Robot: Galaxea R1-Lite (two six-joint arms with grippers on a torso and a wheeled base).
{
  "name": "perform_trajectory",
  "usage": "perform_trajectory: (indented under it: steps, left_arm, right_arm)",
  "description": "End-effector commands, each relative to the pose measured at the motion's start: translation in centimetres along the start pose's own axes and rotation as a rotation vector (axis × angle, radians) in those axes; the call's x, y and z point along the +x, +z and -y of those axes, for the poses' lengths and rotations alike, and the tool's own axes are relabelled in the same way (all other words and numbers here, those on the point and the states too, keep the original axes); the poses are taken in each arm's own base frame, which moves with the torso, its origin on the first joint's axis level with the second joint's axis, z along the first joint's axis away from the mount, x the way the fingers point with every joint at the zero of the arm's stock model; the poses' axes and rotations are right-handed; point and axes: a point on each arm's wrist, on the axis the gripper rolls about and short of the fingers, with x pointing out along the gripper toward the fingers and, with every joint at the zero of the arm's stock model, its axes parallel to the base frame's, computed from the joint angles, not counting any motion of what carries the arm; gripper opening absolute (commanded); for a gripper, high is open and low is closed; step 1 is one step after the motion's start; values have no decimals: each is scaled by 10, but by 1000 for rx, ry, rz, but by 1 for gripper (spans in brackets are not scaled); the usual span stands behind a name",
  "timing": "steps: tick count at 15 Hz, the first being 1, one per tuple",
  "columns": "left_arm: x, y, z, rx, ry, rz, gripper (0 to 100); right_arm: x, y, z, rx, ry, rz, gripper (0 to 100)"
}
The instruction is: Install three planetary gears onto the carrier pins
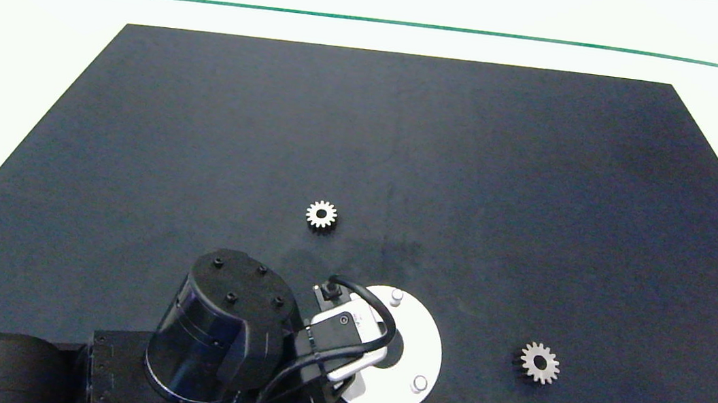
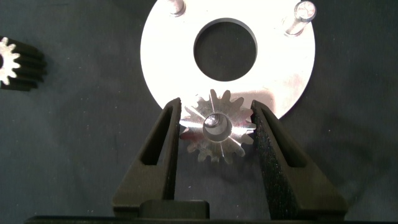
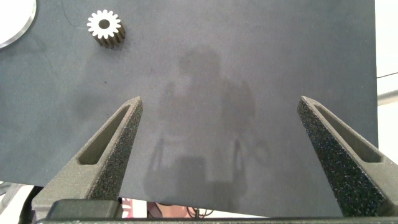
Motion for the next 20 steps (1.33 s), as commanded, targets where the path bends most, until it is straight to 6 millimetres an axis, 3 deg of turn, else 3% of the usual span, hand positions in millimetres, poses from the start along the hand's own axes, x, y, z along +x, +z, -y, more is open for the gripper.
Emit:
perform_trajectory:
  steps: [1,20]
  left_arm:
    - [2,1,0,2,1,2,7]
    - [2,3,-2,4,13,16,7]
  right_arm:
    - [0,0,0,-2,1,-3,100]
    - [0,0,0,-1,1,-5,100]
